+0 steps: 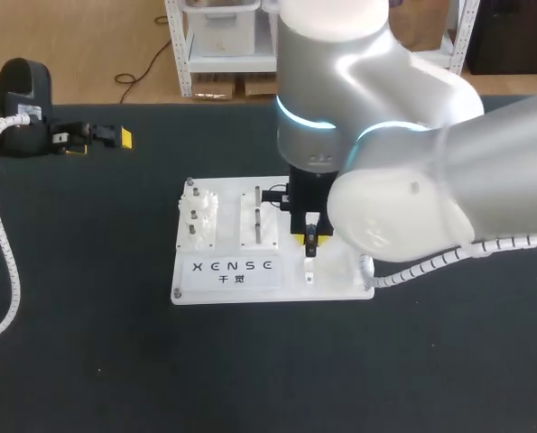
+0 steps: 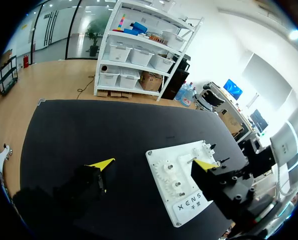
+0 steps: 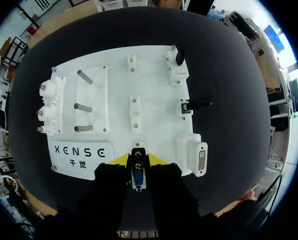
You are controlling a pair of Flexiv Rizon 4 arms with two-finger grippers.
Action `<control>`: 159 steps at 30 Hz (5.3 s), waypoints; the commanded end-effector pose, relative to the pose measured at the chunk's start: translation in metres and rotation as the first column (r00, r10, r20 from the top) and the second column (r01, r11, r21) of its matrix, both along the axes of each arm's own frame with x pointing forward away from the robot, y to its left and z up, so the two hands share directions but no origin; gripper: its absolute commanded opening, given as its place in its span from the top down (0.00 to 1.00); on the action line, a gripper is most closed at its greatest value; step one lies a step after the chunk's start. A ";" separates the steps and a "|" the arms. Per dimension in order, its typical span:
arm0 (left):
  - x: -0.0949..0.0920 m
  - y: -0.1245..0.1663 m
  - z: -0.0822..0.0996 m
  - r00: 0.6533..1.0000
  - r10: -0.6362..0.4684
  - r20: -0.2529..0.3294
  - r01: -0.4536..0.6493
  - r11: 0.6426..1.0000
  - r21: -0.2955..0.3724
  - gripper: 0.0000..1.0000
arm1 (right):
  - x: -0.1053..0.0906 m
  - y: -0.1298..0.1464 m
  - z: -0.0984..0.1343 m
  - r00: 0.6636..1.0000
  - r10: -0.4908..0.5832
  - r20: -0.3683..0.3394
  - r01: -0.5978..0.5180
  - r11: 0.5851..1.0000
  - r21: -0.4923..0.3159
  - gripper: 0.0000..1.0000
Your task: Insert the USB connector, Ethernet cable, and multi-pin plug into their matching sockets one by one.
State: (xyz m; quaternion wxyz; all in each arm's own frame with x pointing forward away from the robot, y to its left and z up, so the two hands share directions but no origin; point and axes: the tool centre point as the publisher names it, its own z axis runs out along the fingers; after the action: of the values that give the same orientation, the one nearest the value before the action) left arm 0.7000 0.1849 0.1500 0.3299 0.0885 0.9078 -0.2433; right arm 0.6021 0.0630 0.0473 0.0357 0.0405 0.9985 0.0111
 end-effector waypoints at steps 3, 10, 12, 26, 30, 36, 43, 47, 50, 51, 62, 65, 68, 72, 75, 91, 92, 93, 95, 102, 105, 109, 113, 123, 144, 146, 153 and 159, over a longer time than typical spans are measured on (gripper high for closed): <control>0.000 0.000 0.000 1.000 0.000 0.000 0.000 1.000 0.000 0.00 | -0.002 -0.009 0.009 1.000 0.009 0.008 -0.009 1.000 0.011 1.00; 0.000 0.000 0.000 1.000 0.000 0.000 0.000 1.000 0.000 0.00 | -0.002 -0.019 0.020 1.000 0.014 0.021 -0.014 1.000 0.021 1.00; 0.000 0.000 0.000 1.000 0.000 0.000 0.000 1.000 0.000 0.00 | -0.002 -0.022 0.021 1.000 0.014 0.020 -0.014 1.000 0.024 1.00; 0.000 0.000 0.000 1.000 0.000 0.000 0.000 1.000 0.000 0.00 | -0.006 -0.041 0.021 1.000 0.008 0.008 -0.008 0.999 0.036 1.00; 0.000 0.000 0.000 1.000 0.000 0.000 0.000 1.000 0.000 0.00 | -0.006 -0.046 0.021 1.000 0.000 0.009 0.000 0.999 0.038 1.00; 0.000 0.000 0.000 1.000 0.000 0.000 0.000 1.000 0.000 0.00 | -0.004 -0.050 0.022 1.000 -0.009 0.015 0.009 0.999 0.035 1.00; 0.000 0.000 0.000 1.000 0.000 0.000 0.000 1.000 0.000 0.00 | -0.004 -0.057 0.023 1.000 -0.018 0.013 0.017 0.999 0.033 1.00; 0.000 0.000 0.000 1.000 0.000 0.000 0.000 1.000 0.000 0.00 | -0.005 -0.060 0.024 1.000 -0.011 0.007 0.010 0.998 0.062 1.00; 0.000 0.000 0.000 1.000 0.000 0.000 0.000 1.000 0.000 0.00 | -0.005 -0.060 0.024 1.000 -0.006 0.005 0.006 0.998 0.063 1.00; 0.000 0.000 0.000 1.000 0.000 0.000 0.000 1.000 0.000 0.00 | -0.005 -0.060 0.024 1.000 -0.006 0.005 0.006 0.998 0.063 1.00; 0.000 0.000 0.000 1.000 0.000 0.000 0.000 1.000 0.000 0.00 | -0.005 -0.060 0.024 1.000 -0.006 0.005 0.006 0.998 0.063 1.00; 0.000 0.000 0.000 1.000 0.000 0.000 0.000 1.000 0.000 0.00 | -0.005 -0.060 0.024 1.000 -0.006 0.005 0.006 0.998 0.063 1.00; 0.000 0.000 0.000 1.000 0.000 0.000 0.000 1.000 0.000 0.00 | -0.005 -0.060 0.024 1.000 -0.006 0.005 0.006 0.998 0.063 1.00; 0.000 0.000 0.000 1.000 0.000 0.000 0.000 1.000 0.000 0.00 | -0.005 -0.060 0.024 1.000 -0.006 0.005 0.006 0.998 0.063 1.00; 0.000 0.000 0.000 1.000 0.000 0.000 0.000 1.000 0.000 0.00 | -0.005 -0.060 0.024 1.000 -0.006 0.005 0.006 0.998 0.063 1.00; 0.000 0.000 0.000 1.000 0.000 0.000 0.000 1.000 0.000 0.00 | -0.005 -0.069 0.026 1.000 -0.003 0.010 0.003 0.999 0.054 1.00; 0.000 0.000 0.000 1.000 0.000 0.000 0.000 1.000 0.000 0.00 | -0.005 -0.070 0.026 1.000 -0.002 0.010 0.001 0.999 0.054 1.00; 0.000 0.000 0.000 1.000 0.000 0.000 0.000 1.000 0.000 0.00 | -0.005 -0.071 0.027 1.000 -0.001 0.011 0.001 0.999 0.055 1.00; 0.000 0.000 0.000 1.000 0.000 0.000 0.000 1.000 0.000 0.00 | -0.006 -0.072 0.027 1.000 0.001 0.011 -0.001 0.998 0.056 1.00; 0.000 0.000 0.000 1.000 0.000 0.000 0.000 1.000 0.000 0.00 | -0.012 -0.075 0.025 1.000 0.013 0.008 -0.013 0.999 0.045 1.00; 0.000 0.000 0.000 1.000 0.000 0.000 0.000 1.000 0.000 0.00 | -0.013 -0.078 0.023 1.000 0.015 0.007 -0.016 0.999 0.032 1.00; 0.000 0.000 0.000 1.000 0.000 0.000 0.000 1.000 0.000 0.00 | -0.012 -0.080 0.021 1.000 0.012 0.006 -0.013 1.000 0.029 1.00; 0.000 0.000 0.000 1.000 0.000 0.000 0.000 1.000 0.000 0.00 | -0.010 -0.079 0.019 1.000 0.011 0.004 -0.011 1.000 0.028 1.00; 0.000 0.000 0.000 1.000 0.000 0.000 0.000 1.000 0.000 0.00 | -0.010 -0.080 0.015 1.000 0.018 -0.005 -0.018 1.000 0.020 1.00; 0.000 0.000 0.000 1.000 0.000 0.000 0.000 1.000 0.000 0.00 | -0.004 -0.078 0.010 1.000 0.008 -0.007 -0.008 1.000 0.012 1.00; 0.000 0.000 0.000 1.000 0.000 0.000 0.000 1.000 0.000 0.00 | -0.004 -0.078 0.010 1.000 0.006 -0.007 -0.006 1.000 0.014 1.00; 0.000 0.000 0.000 1.000 0.000 0.000 0.000 1.000 0.000 0.00 | -0.002 -0.078 0.013 1.000 0.000 0.003 0.000 1.000 0.015 1.00; 0.000 0.000 0.000 1.000 0.000 0.000 0.000 1.000 0.000 0.00 | -0.001 -0.078 0.013 1.000 0.004 0.005 -0.004 1.000 0.013 1.00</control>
State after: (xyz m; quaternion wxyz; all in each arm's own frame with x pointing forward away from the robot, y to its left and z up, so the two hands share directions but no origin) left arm 0.7000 0.1849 0.1500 0.3299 0.0885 0.9078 -0.2433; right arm 0.6010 -0.0157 0.0613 0.0374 0.0391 0.9984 0.0183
